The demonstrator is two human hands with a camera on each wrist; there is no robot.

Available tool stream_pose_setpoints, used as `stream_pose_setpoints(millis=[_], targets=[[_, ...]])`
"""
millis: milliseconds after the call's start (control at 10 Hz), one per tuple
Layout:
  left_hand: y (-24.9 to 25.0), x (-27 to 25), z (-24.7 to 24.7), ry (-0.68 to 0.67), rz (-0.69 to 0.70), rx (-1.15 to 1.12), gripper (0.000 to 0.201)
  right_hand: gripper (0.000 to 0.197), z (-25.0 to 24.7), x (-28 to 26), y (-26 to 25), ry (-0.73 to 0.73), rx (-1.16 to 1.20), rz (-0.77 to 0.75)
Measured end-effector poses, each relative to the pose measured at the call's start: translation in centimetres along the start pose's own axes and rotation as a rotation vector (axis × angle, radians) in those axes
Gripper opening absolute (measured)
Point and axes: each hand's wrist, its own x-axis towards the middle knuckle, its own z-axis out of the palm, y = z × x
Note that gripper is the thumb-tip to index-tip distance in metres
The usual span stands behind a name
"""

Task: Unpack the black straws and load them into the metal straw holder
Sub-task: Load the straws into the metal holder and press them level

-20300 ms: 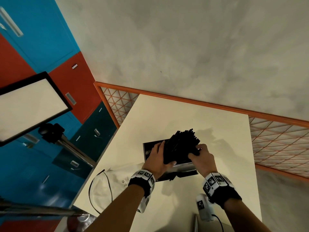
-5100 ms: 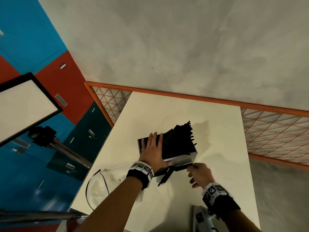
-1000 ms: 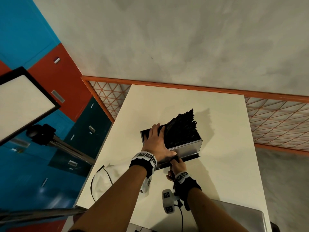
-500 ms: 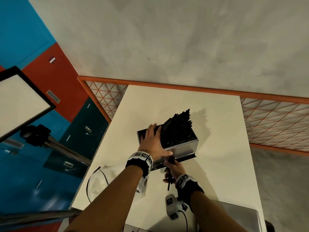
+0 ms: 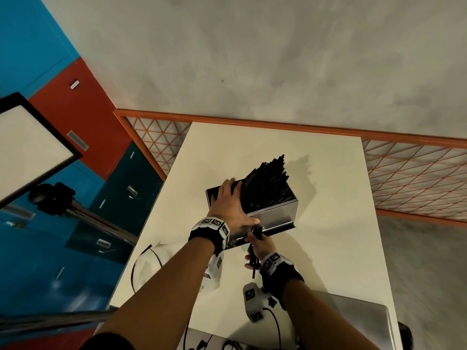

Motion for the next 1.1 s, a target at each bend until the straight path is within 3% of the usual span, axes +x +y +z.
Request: stream_pose_setpoints(millis=[100, 300, 600, 800, 900, 1000, 1100], targets=[[0.0, 0.2, -0.2, -0.011, -0.002, -0.002, 0.130, 0.032, -0.2, 0.1, -0.3, 0.008, -0.025, 0.005], [-0.1, 0.3, -0.1, 0.001, -0.009, 0.000, 0.131, 0.035, 0.7, 0.8, 0.9, 0.112, -0.048, -0.135], [-0.2, 0.3, -0.1, 0.000, -0.013, 0.002, 0.130, 0.036, 1.6, -1.0, 3.8, 0.003, 0.039, -0.047], [-0.1, 0.1, -0.1, -0.011, -0.007, 0.000, 0.130, 0.026, 2.2, -2.5, 7.3, -0.163, 0.086, 0.091], [0.0, -0.1, 0.1, 0.000, 0.000, -0.001, 0.130, 0.012, 2.0, -2.4, 6.4, -0.126, 0.135, 0.096], [-0.1, -0.3, 0.3, 0.007, -0.001, 0.006, 0.130, 0.011, 2.0, -1.5, 4.6, -0.047, 0.166, 0.067], [0.0, -0.5, 0.3, 0.013, 0.003, 0.005, 0.130, 0.024, 2.1, -1.1, 3.9, -0.057, 0.151, 0.108]])
